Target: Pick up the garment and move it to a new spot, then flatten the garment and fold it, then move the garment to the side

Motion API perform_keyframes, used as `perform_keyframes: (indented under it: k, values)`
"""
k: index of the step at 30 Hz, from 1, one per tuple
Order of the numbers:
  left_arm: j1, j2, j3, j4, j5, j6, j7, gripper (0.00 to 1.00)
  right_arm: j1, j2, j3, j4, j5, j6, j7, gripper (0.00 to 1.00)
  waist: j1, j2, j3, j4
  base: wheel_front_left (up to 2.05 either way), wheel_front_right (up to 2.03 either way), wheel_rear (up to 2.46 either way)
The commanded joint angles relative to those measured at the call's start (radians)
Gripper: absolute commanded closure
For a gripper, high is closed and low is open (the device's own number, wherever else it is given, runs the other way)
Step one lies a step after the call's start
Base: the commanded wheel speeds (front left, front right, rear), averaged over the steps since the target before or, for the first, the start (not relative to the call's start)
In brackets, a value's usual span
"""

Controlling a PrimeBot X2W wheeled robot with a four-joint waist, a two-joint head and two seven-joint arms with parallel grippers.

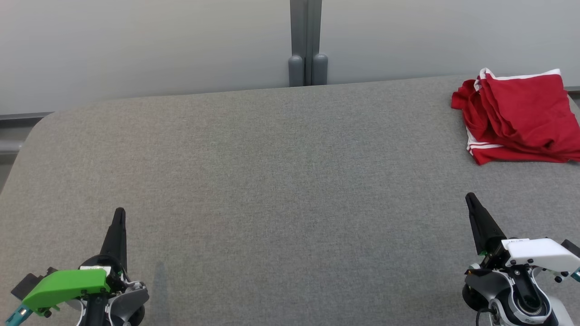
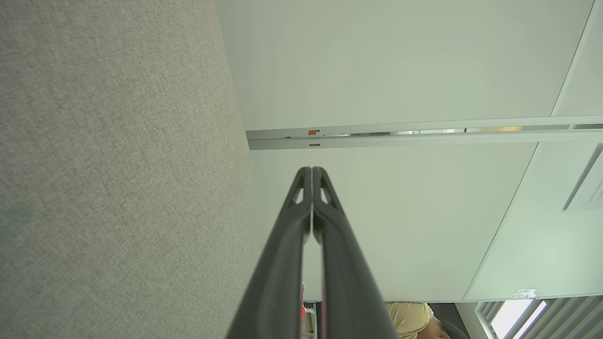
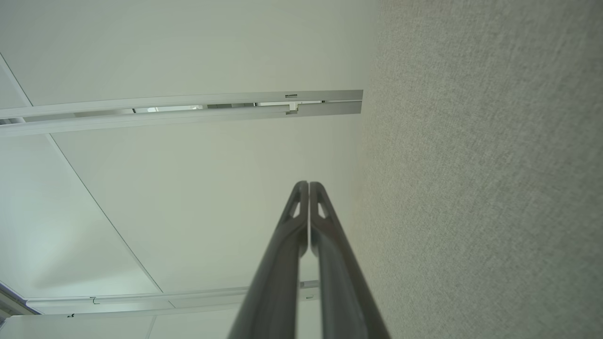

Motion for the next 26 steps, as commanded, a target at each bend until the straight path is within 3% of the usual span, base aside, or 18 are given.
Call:
perform_keyframes:
  k: [1,26]
  values:
    - [-0.011,0.0,0.0,0.001,-0.002,-0.006,0.004,1.0,-0.006,-0.001,-0.002,-0.005,0.006,0.0,0.003,1.0,0.0,0.0,0.0,0.0,0.0,0.0,0.0]
    - [-0.011,0.0,0.0,0.001,-0.002,-0.006,0.004,1.0,-0.006,-0.001,-0.001,-0.005,0.006,0.0,0.003,1.0,0.0,0.0,0.0,0.0,0.0,0.0,0.0]
